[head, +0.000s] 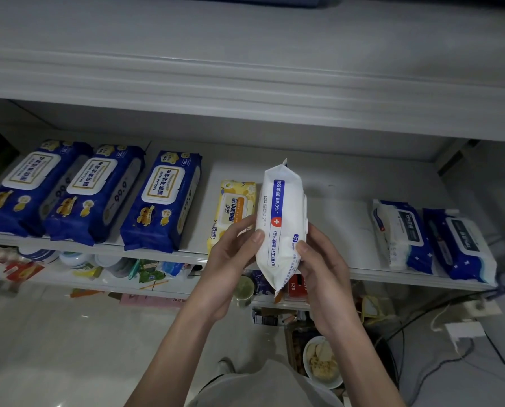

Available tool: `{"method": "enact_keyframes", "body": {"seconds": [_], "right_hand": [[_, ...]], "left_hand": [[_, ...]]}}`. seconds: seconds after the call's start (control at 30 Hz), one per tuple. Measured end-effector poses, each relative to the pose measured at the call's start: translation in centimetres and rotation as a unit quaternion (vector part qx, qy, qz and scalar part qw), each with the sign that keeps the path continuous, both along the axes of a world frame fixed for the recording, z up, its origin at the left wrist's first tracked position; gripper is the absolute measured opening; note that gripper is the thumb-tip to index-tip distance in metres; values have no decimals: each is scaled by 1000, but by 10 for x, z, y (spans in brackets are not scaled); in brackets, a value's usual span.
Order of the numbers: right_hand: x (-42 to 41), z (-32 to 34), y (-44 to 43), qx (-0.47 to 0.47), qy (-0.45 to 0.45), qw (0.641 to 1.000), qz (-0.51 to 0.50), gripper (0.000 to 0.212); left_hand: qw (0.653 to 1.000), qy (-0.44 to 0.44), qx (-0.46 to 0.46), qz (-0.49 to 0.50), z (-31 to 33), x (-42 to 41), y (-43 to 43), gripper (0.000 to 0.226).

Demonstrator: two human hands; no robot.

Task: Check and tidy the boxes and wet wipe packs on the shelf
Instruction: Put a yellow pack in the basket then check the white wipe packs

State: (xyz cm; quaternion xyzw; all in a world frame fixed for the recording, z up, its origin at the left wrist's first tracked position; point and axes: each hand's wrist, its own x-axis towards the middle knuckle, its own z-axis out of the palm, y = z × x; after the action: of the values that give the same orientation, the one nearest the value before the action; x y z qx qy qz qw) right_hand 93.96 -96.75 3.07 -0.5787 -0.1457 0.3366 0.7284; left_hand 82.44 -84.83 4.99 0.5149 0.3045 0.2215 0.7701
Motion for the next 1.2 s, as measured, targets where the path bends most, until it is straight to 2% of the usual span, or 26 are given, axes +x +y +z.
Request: {"method": "enact_keyframes", "body": {"seconds": [0.4,0.5,0.67,0.83,1.0,1.2], "right_hand": [[-2,4,1,-7,-5,1000,9,55],[-3,7,3,-10,-2,1000,18,47],[2,11,7,-32,-26,998,56,44],[7,0,4,-41,50,998,14,45],[12,5,-1,-2,68,998,20,54],[15,11,-1,19,40,999,28,56]], "left_hand": [[1000,-3,-25,5,1,0,1,52],[999,2,-22,22,3,2,1,51],[994,44,47,87,2,6,-4,54],[988,78,113,67,-4,0,-3,35],[1000,20,20,13,1,-1,-4,54],[1000,6,12,22,3,1,-2,45]]}}
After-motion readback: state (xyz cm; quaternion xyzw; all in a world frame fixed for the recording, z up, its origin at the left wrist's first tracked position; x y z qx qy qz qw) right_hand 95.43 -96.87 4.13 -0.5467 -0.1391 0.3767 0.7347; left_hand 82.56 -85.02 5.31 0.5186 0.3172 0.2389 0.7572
